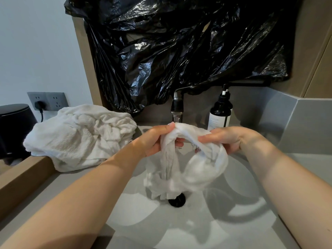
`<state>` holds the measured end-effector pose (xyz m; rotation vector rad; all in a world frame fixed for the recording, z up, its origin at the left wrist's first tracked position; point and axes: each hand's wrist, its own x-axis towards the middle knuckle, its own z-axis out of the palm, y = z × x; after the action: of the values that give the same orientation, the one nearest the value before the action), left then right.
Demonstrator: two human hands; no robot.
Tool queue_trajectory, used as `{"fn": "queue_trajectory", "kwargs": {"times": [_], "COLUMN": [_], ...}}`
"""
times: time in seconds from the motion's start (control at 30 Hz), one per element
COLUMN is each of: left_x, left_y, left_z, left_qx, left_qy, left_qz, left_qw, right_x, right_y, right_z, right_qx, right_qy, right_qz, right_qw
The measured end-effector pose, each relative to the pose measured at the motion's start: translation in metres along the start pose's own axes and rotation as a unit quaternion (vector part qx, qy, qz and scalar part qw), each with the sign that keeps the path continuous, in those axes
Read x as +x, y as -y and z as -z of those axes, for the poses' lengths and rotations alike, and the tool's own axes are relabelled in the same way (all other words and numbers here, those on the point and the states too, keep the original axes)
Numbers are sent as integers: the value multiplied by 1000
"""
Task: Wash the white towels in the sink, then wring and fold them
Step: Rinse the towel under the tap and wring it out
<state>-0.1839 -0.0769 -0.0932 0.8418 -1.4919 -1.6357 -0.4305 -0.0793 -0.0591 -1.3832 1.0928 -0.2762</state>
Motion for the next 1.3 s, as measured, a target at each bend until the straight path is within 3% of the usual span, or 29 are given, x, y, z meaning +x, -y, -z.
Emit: {"fn": "queue_trajectory", "kwargs": {"times": [0.1, 0.27, 0.4, 0.5, 0.53, 0.6, 0.63, 0.67, 0.77, 0.83, 0.93, 1.0, 1.1, 1.3], "left_x": [1, -9, -10, -7, -6, -2, 0, 0, -4, -6, -4, -2, -7, -33], "left_y": [-2, -3, -1, -3, -4, -9, -11, -15, -17, -6, 20, 30, 30, 11], "left_z": [6, 16, 18, 12, 11, 9, 6, -1, -25, -32, -33, -32, -34, -34], "left_qx": [-54, -53, 45, 156, 244, 466, 528, 543, 383, 245, 48, -56, -118, -168], "left_qy": [7, -15, -7, -70, -112, -192, -210, -208, -93, -2, 51, 60, 19, -147], "left_qz": [8, 7, 49, 42, 27, 4, 21, 62, 230, 291, 308, 272, 187, 128], "left_qw": [998, 998, 998, 984, 963, 864, 822, 811, 890, 925, 949, 959, 975, 966], "right_x": [2, 0, -7, -7, -7, -4, -4, -3, 1, 3, 4, 3, 0, -15], "right_y": [-2, -2, -2, 2, 4, 8, 10, 12, 14, 13, 12, 12, 9, 14], "right_z": [-1, 7, 1, 0, 0, -1, -4, -5, -7, -9, -13, -15, -19, -9], "right_qx": [26, 68, -7, 4, 23, 42, 42, 46, 72, 71, 78, 107, 131, 41], "right_qy": [18, -31, -17, -12, -11, -22, -26, -32, -32, -30, -33, -46, -89, -330], "right_qz": [28, 22, -23, 9, 32, 64, 75, 78, 84, 85, 92, 108, 124, 85], "right_qw": [999, 997, 1000, 1000, 999, 997, 996, 995, 993, 993, 992, 987, 980, 939]}}
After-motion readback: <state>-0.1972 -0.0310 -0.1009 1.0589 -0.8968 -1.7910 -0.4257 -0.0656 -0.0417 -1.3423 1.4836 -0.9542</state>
